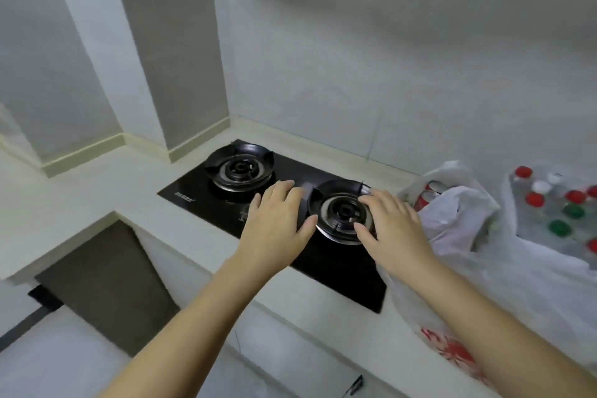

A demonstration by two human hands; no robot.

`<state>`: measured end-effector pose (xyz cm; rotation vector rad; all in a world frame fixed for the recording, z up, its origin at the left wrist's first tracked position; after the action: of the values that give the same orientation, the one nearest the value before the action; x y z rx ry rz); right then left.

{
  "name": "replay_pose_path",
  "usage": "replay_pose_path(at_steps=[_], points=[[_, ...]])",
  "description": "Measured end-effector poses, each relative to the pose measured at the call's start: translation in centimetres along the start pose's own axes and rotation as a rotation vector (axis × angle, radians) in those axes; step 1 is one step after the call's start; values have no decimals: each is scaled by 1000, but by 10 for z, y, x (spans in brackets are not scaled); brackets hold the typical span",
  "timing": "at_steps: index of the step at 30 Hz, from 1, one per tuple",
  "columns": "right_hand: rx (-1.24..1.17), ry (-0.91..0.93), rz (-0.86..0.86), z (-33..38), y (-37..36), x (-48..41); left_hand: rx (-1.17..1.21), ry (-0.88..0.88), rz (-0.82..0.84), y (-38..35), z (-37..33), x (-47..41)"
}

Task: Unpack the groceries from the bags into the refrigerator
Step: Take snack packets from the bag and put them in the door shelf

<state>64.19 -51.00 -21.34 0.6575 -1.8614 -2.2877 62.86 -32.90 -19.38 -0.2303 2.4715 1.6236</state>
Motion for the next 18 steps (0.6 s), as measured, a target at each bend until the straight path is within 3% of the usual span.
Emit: replay_pose_path(at_steps=[8, 18], points=[[-51, -421, 66, -123, -26, 97, 251, -255, 271, -113, -90, -2], [-44, -671, 244, -206, -46, 174, 325, -386, 598, -224, -184, 27]])
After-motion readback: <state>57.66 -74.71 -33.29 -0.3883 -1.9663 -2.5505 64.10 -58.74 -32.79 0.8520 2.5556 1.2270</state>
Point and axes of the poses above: each hand's wrist, its own x-axis away from the middle knuckle, its own y-axis out of the back of the hand, z = x × y, the point moved 10 cm from there along -x, towards the middle knuckle, and after that the axes turned 12 degrees about y, right-handed, at the moved point
